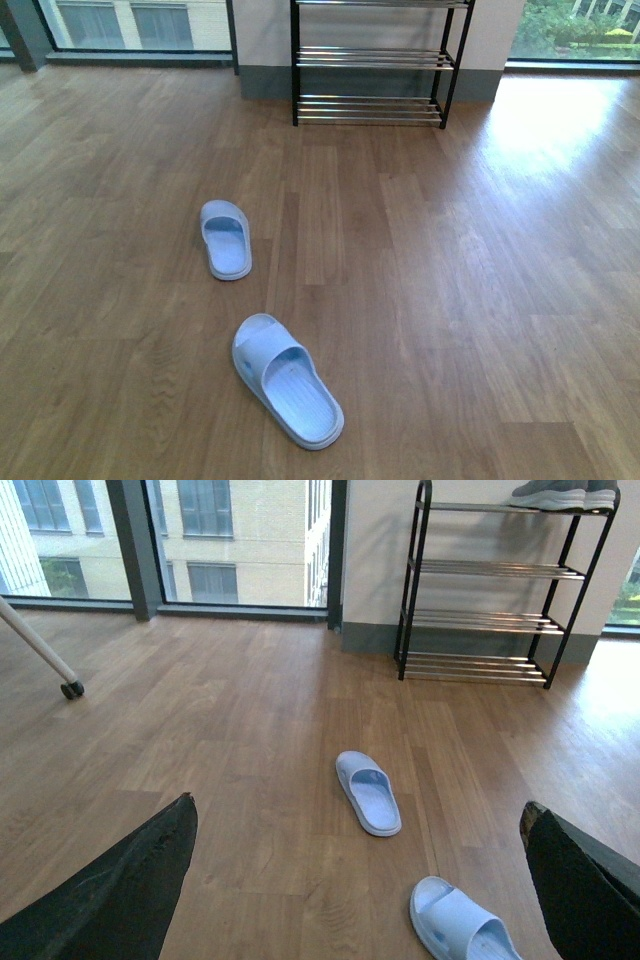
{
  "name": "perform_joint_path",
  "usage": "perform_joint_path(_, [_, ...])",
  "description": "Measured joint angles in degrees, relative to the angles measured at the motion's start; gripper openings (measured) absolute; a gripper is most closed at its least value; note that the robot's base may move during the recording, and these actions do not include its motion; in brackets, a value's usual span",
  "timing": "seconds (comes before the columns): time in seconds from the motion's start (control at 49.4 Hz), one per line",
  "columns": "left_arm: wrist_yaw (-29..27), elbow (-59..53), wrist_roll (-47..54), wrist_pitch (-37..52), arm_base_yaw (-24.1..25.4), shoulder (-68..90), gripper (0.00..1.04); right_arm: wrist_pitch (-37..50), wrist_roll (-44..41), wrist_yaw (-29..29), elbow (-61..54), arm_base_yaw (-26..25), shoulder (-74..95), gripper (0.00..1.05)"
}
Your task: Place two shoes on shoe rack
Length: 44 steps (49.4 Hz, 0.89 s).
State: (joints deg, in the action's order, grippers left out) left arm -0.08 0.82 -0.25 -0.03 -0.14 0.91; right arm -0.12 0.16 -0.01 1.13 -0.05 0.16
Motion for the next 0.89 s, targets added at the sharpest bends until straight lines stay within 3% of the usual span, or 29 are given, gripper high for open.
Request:
perform_joint_path(0.243, [0.0,0.0,0.0,0.0,0.0,0.0,0.95,0.0,0.0,0.0,0.0,0.0,0.0,0.95])
perform_joint_path(0.324, [-11.1,5.2,-7.7,-12.8,-3.9,6.8,0.95,0.0,0.0,0.1,0.0,0.0,0.1,0.95])
perform_joint_path(0.384, [-11.7,9.4,-16.1,-19.8,-4.0,16.6,0.95,0.0,0.0,0.0,0.0,0.0,0.1,0.95])
perform_joint_path(0.445, [-7.1,12.9,-27.7,-14.5,-3.9,29.5,0.95,0.0,0.0,0.0,0.0,0.0,0.1,0.95])
perform_joint_path(0.546, [-4.5,20.6,-35.3,-1.8,-6.6,49.9,0.95,0.0,0.0,0.0,0.0,0.0,0.1,0.95])
perform_joint_path(0.809, [-7.4,40.5,-28.9,4.5,-12.7,99.4,0.95,0.0,0.0,0.0,0.0,0.0,0.1,0.95])
perform_joint_path(0.89, [-7.5,44.1,-27.1,4.6,-13.9,106.9,0.95,0.0,0.0,0.0,0.0,0.0,0.1,0.95])
